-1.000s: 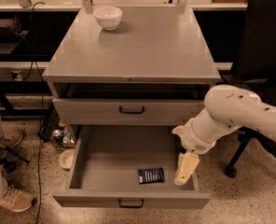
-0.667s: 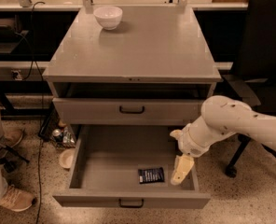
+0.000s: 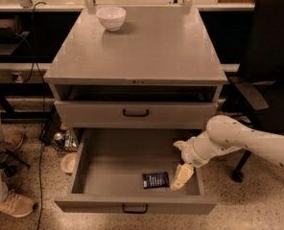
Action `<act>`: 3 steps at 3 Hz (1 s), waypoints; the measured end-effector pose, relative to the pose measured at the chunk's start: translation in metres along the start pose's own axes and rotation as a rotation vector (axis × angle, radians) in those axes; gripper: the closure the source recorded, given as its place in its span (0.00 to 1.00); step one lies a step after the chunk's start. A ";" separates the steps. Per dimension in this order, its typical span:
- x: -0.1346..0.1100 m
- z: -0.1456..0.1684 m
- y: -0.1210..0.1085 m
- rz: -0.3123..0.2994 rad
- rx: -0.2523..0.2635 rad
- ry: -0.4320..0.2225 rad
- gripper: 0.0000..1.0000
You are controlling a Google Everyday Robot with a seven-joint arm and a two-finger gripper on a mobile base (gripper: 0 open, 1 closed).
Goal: Pick rxbar blueberry from middle drawer and place on counter
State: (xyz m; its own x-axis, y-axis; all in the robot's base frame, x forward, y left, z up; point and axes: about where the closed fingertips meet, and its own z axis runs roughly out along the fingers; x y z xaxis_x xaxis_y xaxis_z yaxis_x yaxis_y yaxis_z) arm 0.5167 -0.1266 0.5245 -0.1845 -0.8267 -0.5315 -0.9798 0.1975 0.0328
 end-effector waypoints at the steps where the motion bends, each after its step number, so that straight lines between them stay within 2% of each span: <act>1: 0.002 0.005 -0.001 0.003 -0.002 -0.007 0.00; 3: 0.001 0.040 -0.026 -0.012 0.059 -0.093 0.00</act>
Offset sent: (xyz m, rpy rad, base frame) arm 0.0225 0.0062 -0.0320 0.0778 -0.0700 -0.0391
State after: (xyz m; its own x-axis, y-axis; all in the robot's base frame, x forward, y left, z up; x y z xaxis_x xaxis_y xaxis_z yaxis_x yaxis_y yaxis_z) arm 0.5450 -0.1115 0.4890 -0.1622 -0.7772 -0.6080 -0.9750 0.2211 -0.0225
